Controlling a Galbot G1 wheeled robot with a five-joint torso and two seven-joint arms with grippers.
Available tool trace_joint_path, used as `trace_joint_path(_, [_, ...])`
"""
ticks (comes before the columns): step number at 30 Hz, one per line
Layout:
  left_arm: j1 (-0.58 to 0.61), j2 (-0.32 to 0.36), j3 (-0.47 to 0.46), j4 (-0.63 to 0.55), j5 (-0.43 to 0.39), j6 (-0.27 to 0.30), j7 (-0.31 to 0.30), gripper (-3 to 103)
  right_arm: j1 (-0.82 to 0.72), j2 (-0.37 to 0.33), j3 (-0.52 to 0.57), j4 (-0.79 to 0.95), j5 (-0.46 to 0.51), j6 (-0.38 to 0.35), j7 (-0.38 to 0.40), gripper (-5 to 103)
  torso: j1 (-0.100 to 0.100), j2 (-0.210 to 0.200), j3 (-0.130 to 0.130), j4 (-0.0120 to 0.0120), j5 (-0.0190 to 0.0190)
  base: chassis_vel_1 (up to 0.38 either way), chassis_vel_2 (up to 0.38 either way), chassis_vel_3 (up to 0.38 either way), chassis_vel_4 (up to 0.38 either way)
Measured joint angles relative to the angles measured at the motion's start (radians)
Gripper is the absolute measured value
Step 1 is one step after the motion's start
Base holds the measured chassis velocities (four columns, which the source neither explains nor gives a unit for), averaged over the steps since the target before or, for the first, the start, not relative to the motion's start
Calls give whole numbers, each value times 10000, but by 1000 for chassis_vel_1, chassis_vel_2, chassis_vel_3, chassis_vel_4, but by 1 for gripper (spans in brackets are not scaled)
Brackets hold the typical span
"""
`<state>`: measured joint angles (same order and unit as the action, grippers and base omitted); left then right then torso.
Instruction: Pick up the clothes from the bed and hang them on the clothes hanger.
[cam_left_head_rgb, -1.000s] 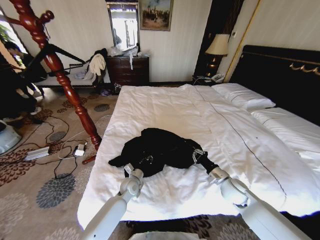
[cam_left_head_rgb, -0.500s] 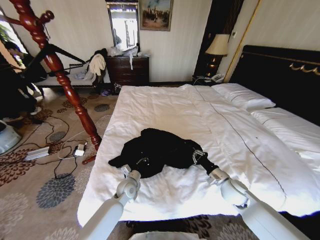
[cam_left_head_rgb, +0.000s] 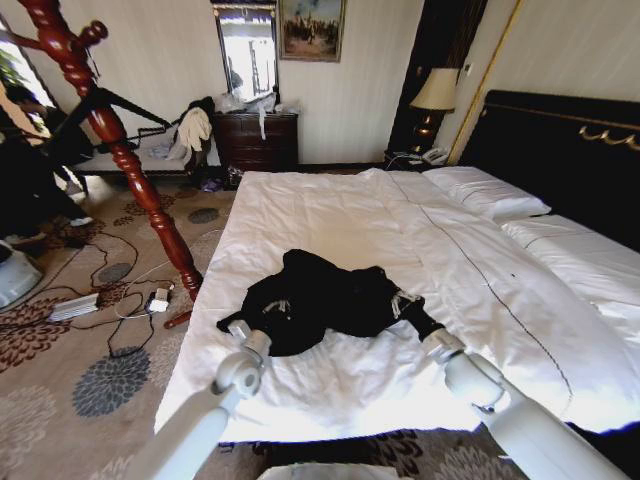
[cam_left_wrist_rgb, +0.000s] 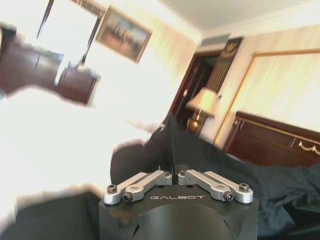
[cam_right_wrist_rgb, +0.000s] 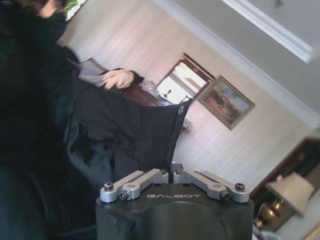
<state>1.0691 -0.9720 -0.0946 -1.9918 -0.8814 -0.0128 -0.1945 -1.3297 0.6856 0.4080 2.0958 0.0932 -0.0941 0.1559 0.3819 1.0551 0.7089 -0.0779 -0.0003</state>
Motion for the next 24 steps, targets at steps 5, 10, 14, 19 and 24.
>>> trace_joint_path(5, [-343, 1526, -1040, -1458, -1286, 427, -294, 0, 501, -699, 431, 1009, 2685, -856, 511, 0, 0, 0, 0, 2, 2, 0, 0, 0, 0])
trace_joint_path(10, [-760, 2507, -1788, -2777, -2601, 756, -778, 0, 599, -1464, 1054, 1661, 4154, -1159, 740, 0, 0, 0, 0, 0, 4, 0, 0, 0, 0])
trace_joint_path(14, [-1562, 3456, -2674, -3930, -4344, 974, -1470, 0, 591, -2495, 2320, 2367, 5836, -1432, 1032, 0, 0, 0, 0, 0, 1, 0, 0, 0, 0])
trace_joint_path(19, [-2986, 4705, -4109, -4850, -7360, 1053, -2388, 0, 863, -3566, 4051, 3151, 8515, -1753, 1545, 0, 0, 1, -1, -5, 3, 0, 0, 0, 0])
trace_joint_path(24, [-4373, 5976, -5557, -5221, -10347, 966, -3253, 0, 2419, -4125, 4646, 3779, 11019, -2053, 2314, 0, 0, 1, -1, 5, -3, 0, 0, 0, 0])
